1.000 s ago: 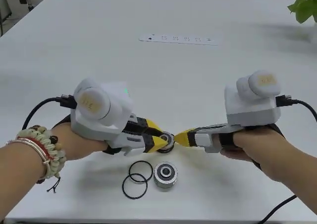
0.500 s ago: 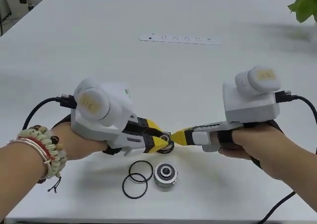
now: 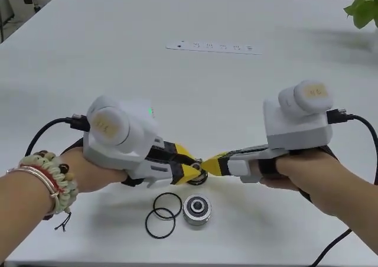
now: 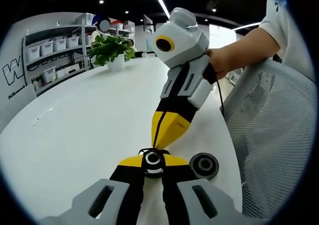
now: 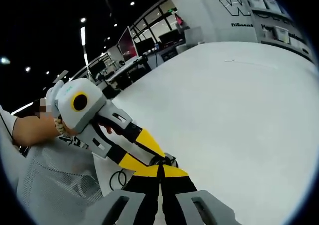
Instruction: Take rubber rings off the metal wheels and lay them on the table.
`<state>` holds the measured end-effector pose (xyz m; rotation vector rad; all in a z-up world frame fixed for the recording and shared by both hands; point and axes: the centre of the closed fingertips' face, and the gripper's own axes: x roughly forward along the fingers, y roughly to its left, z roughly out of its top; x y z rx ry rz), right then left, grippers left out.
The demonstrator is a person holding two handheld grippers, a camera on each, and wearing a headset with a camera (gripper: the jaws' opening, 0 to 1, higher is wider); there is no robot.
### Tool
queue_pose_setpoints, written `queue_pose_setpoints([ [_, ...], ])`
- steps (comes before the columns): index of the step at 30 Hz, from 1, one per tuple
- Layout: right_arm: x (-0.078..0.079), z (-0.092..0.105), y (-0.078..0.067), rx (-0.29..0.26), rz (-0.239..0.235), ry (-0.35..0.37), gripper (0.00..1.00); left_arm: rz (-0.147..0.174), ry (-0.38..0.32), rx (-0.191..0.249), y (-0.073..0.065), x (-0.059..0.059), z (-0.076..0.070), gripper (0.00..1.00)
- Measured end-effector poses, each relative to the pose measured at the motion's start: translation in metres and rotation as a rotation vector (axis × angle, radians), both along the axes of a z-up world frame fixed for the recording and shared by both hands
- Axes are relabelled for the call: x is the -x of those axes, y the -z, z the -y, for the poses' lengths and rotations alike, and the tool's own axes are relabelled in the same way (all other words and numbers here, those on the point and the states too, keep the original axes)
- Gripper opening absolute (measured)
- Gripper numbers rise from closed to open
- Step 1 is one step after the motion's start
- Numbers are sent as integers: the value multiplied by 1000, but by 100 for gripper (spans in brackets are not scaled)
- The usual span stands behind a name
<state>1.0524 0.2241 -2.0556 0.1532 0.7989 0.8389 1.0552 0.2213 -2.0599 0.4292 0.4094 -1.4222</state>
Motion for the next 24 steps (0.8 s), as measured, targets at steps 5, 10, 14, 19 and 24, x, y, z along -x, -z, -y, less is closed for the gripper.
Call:
queue_pose_setpoints([
  [5,-1,-10,-14,-45,25,-15,0,1,-3,2,0,0,1,7],
  [10,-2,-9,-6,-34,5,10,0,-12,-17,-5,0,0,2,7],
  [14,-1,-7,-3,-20,-6,25,0,-12,-17,-23,0,0,2,7],
  [19,1,-4,0,2,-12,29,0,-32,-11,-57,-2,1,1,11],
  [24,1,-2,-2,-6,-11,35,0,-39,11,-63,-16,6,-2,16],
])
